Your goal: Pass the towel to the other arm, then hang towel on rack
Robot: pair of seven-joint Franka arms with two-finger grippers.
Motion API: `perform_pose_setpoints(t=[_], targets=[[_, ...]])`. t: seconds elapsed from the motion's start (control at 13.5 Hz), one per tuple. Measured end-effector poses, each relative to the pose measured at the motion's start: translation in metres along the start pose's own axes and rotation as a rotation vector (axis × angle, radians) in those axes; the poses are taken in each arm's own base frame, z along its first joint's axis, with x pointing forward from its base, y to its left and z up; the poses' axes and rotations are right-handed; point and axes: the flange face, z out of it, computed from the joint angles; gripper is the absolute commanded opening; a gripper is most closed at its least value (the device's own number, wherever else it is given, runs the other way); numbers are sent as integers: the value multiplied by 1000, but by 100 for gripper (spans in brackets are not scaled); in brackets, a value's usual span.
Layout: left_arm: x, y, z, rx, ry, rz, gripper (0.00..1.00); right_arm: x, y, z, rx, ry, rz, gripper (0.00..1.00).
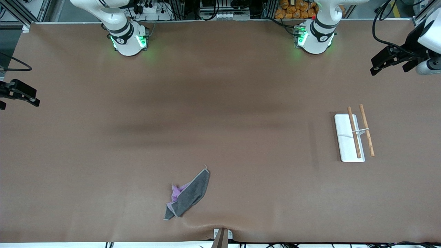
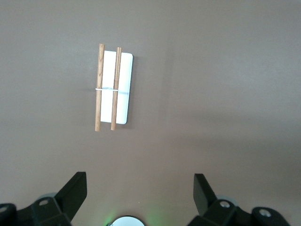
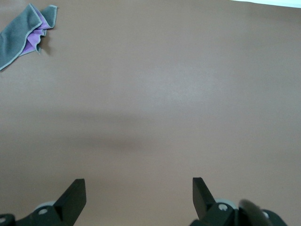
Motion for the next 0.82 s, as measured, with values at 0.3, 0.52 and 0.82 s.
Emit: perform_pose_setpoints(t=[0.3,0.52,0.82], targets=[[0,-2,0,0,0,-4,100,0,0,0,0,0,1,100],[1,-2,1,0,-2,5,100,-1,3,0,-1,-1,6,100],[2,-2,2,1,-5,17,100,-1,4,0,-1,-1,7,100]])
